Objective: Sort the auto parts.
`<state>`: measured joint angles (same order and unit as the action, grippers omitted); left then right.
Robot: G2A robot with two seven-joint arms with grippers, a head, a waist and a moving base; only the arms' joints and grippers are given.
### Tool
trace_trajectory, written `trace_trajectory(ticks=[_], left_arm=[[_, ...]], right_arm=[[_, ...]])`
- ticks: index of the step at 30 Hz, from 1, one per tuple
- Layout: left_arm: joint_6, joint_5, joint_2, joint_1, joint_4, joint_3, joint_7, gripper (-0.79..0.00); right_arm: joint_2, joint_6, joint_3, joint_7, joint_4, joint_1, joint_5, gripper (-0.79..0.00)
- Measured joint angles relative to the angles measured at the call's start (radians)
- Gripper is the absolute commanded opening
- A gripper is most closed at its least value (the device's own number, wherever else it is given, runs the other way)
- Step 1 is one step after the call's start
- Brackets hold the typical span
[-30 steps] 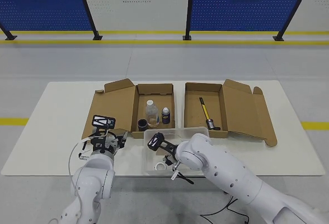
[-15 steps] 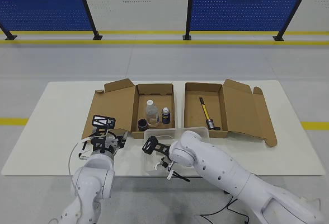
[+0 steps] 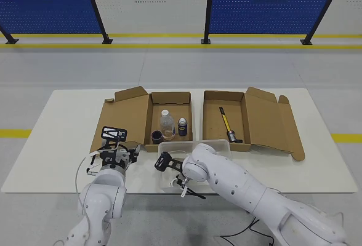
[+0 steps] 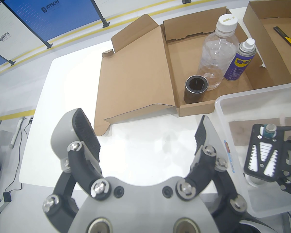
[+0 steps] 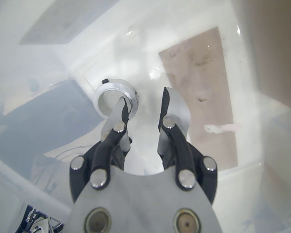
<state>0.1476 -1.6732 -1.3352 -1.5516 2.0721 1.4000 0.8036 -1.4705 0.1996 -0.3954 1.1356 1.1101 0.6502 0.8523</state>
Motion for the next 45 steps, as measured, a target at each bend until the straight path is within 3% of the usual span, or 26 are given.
trace_trajectory(ticks=[10,23,27,32,39,45], left_arm=[[0.000,0.000,0.000,0.000,0.000,0.000,0.000,0.000],[0.000,0.000,0.000,0.000,0.000,0.000,0.000,0.000],[0.000,0.000,0.000,0.000,0.000,0.000,0.000,0.000],[0.000,0.000,0.000,0.000,0.000,0.000,0.000,0.000],[0.000,0.000,0.000,0.000,0.000,0.000,0.000,0.000],[0.000,0.000,0.000,0.000,0.000,0.000,0.000,0.000]], right_arm=[[-0.018,-0.017,-0.022,0.007,-0.058,-0.009,-0.005,-0.517],[0.016,-0.029,-0.101,0.020,-0.017,0.034,0.027,-0.517],[0.017,-0.020,-0.106,0.023,-0.015,0.044,0.036,-0.594],[0.012,-0.004,-0.105,0.032,-0.029,0.046,0.040,-0.785],[0.017,-0.010,-0.146,0.017,-0.012,0.050,0.023,-0.785],[0.069,-0.030,-0.262,0.015,0.114,0.104,0.038,-0.785]])
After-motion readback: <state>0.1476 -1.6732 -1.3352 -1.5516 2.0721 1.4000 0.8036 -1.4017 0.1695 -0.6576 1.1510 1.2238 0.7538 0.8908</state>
